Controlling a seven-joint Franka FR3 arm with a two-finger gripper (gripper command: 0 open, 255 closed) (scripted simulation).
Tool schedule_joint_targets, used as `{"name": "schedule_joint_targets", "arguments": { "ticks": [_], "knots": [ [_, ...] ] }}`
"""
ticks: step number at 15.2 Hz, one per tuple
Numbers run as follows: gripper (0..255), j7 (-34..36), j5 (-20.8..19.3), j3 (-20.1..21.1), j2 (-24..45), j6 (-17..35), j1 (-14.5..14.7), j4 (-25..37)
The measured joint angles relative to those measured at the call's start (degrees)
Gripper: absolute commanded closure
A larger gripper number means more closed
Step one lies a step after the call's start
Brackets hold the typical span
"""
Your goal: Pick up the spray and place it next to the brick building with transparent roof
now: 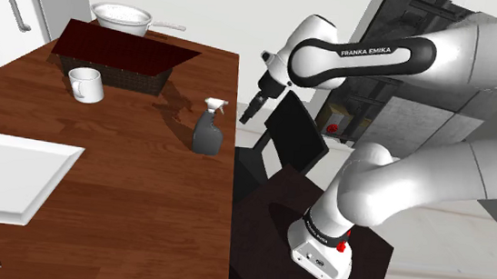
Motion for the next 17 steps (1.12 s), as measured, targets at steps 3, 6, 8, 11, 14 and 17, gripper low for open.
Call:
{"name": "schedule_joint_targets", "arguments": {
  "ticks": [3, 6, 8, 11, 14, 17],
  "knots": [
    [0, -10.3, 3.41, -5.8, 5.7, 11.74, 6.78, -2.01],
    [0, -23.42, 9.76, -15.14, 11.84, 22.57, 18.03, -2.12],
    [0, -32.3, 14.88, -23.13, 15.17, 27.87, 27.1, -1.21],
    [0, -37.33, 19.29, -28.96, 17.97, 31.38, 34.56, -0.25],
    [0, -41.13, 24.13, -34.98, 20.36, 34.38, 42.57, 0.54],
    [0, -43.26, 26.82, -38.81, 21.64, 35.6, 47.36, 1.38]
  ]
}}
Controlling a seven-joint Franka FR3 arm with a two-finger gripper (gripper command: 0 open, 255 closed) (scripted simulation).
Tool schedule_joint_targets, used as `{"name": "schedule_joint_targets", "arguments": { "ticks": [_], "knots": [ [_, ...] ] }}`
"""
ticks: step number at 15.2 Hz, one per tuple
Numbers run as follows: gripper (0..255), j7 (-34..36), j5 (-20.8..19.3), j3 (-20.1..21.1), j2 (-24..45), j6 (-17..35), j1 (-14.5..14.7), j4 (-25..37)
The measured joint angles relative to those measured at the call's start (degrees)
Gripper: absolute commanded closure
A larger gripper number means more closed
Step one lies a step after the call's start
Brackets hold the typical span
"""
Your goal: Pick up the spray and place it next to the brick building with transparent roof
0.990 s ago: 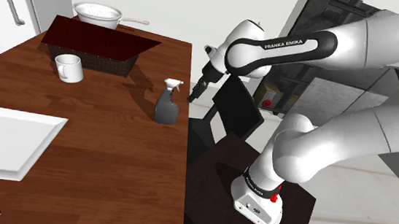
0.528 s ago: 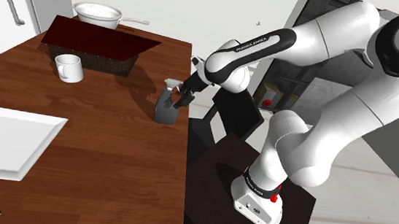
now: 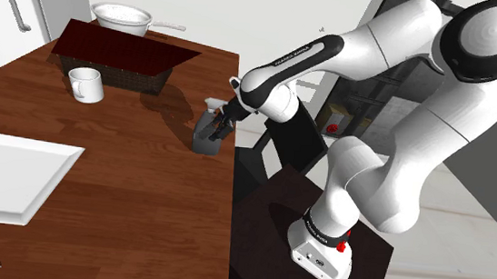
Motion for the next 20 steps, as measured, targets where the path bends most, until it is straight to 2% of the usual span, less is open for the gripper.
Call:
{"name": "schedule_joint_targets", "arguments": {
  "ticks": [5, 6, 16, 17, 20],
  "knots": [
    [0, -0.24, 0.3, -0.46, 0.14, 0.14, 0.55, 0.1],
    [255, -0.24, 0.3, -0.46, 0.14, 0.14, 0.55, 0.1],
    [255, -0.25, 0.31, -0.48, 0.14, 0.16, 0.58, 0.12],
    [255, 0.35, -0.3, 0.52, 0.02, -0.28, -0.54, 0.17],
    [255, 3.91, -3.76, 5.98, -1.06, -2.4, -6.48, 0.13]
  ]
}}
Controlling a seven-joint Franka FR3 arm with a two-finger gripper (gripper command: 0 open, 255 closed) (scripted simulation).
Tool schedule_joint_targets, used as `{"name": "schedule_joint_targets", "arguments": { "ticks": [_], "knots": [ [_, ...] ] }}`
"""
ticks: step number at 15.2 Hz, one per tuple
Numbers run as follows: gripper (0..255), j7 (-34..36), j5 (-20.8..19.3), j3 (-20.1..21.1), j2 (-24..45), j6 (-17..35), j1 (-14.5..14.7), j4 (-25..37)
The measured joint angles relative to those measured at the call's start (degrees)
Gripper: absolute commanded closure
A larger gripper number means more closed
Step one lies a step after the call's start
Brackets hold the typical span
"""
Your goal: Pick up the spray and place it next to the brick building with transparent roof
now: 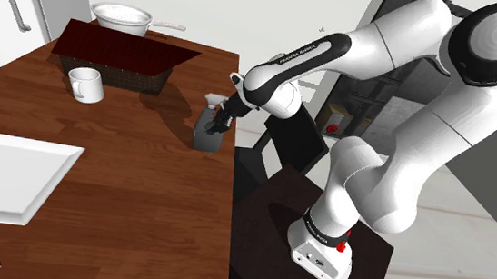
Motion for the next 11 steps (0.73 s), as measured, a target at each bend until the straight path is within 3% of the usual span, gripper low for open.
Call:
{"name": "schedule_joint_targets", "arguments": {
  "ticks": [5, 11],
  "knots": [
    [255, 5.94, -6.11, 7.81, -2.79, -4.37, -8.92, 0.33],
    [255, 11.29, -11.2, 13.71, -6.1, -9.64, -15.44, 1.61]
  ]
}}
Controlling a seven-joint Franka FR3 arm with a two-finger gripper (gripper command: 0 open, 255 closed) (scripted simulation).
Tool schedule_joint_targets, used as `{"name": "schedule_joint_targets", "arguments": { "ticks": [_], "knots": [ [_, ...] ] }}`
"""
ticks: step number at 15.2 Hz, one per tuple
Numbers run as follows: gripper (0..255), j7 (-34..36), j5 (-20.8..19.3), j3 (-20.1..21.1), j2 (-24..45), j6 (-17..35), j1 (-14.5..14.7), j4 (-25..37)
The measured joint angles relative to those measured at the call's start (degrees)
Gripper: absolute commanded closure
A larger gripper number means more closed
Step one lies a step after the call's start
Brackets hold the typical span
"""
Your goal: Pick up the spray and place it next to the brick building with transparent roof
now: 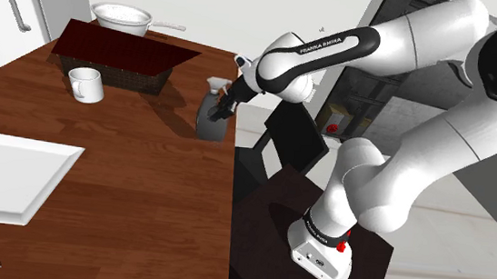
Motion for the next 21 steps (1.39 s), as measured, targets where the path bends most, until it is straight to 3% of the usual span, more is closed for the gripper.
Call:
{"name": "schedule_joint_targets", "arguments": {
  "ticks": [9, 21],
  "knots": [
    [255, 5.93, -4.85, 5.7, -4.74, -8.1, -5.71, 3.03],
    [255, 10.89, -7.83, 9.74, -8.75, -17.9, -8.77, 8.84]
  ]
}}
